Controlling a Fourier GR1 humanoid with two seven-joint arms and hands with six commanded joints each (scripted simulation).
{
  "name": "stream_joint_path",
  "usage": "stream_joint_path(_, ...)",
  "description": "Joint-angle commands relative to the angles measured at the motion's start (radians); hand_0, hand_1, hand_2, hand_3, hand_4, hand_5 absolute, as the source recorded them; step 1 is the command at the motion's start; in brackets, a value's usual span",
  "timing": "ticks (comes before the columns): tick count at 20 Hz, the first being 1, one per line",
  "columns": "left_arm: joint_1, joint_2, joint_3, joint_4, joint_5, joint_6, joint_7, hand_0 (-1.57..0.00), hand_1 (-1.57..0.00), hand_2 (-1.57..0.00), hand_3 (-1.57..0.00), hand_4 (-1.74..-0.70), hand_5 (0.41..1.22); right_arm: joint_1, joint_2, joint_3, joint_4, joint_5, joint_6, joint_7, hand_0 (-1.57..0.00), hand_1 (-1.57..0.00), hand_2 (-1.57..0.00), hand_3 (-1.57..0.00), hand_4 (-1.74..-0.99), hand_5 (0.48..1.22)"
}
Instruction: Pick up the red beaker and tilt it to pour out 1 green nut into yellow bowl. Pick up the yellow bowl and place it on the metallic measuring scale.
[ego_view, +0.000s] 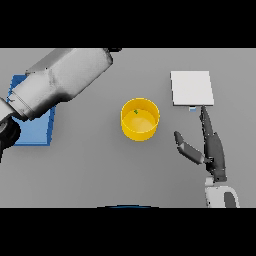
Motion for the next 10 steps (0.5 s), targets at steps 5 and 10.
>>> stream_joint_path(5,-0.019,0.078,0.235,0.177,0.219,0.043,0.114,-1.57,-1.57,-1.55,-1.38,-1.73,1.221,0.000,0.010,0.008,0.000,-0.020,0.017,-0.013,0.00,0.00,0.00,0.00,-1.199,0.594)
stream_joint_path(10,0.099,0.193,0.476,0.220,0.501,0.150,0.209,-1.57,-1.57,-1.56,-1.40,-1.74,1.221,-0.004,-0.008,-0.010,0.026,-0.038,0.028,-0.039,0.00,0.00,0.00,0.00,-1.222,0.587)
